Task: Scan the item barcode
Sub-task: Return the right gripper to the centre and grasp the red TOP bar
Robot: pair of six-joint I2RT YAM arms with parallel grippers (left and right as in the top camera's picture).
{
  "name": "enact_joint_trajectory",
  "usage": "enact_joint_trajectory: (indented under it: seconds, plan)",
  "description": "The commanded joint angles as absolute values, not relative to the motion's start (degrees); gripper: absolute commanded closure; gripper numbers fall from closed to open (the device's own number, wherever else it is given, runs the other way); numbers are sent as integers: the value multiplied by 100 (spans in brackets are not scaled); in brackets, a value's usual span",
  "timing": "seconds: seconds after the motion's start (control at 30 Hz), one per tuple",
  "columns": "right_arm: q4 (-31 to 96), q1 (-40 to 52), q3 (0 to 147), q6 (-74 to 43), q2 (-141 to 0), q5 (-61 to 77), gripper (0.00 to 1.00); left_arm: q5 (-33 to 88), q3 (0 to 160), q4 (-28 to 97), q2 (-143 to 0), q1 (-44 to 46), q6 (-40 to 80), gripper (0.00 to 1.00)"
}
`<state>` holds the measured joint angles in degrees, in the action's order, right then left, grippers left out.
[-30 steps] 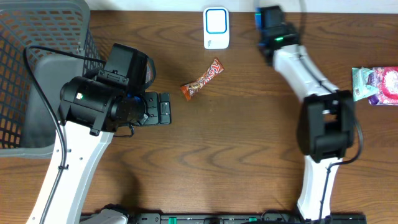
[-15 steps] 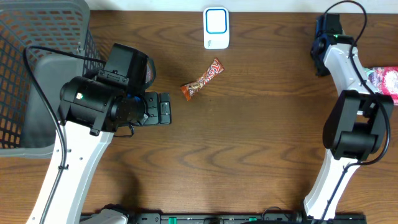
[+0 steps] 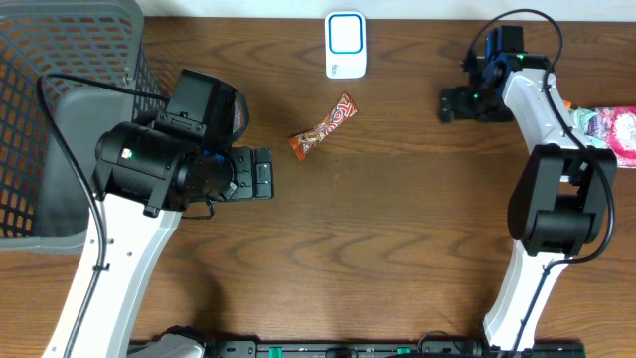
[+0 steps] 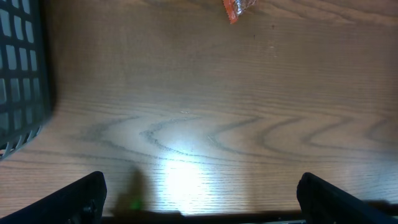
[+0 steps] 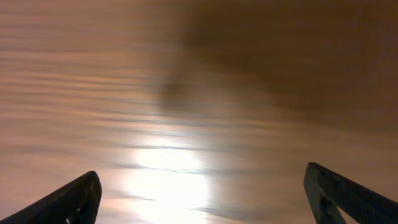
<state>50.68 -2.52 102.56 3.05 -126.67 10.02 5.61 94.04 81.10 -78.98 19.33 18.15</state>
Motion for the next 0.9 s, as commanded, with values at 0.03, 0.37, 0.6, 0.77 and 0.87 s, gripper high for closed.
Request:
enact_joint_trajectory:
  seconds: [0.03,0.37,0.6,0.77,0.87]
  plan:
    - [4919,-95,10326,84,-12481,3822,1,467,9491,8138,-7898,1914,1804,2]
    - [4353,766,10232,-1118,-12508,3332,1,467,9491,8138,-7898,1914,1804,2]
    - [3850,1619,10219,-3323,-12672,2001,1,467,9491,8138,-7898,1914,1804,2]
    - [3771,2167,10219,-4278,-12676,1024,1,467,9491,8138,-7898,1914,1804,2]
    - [3863,2418,10204,-4893,-12678,454,4,467,9491,8138,-7898,1914,1804,2]
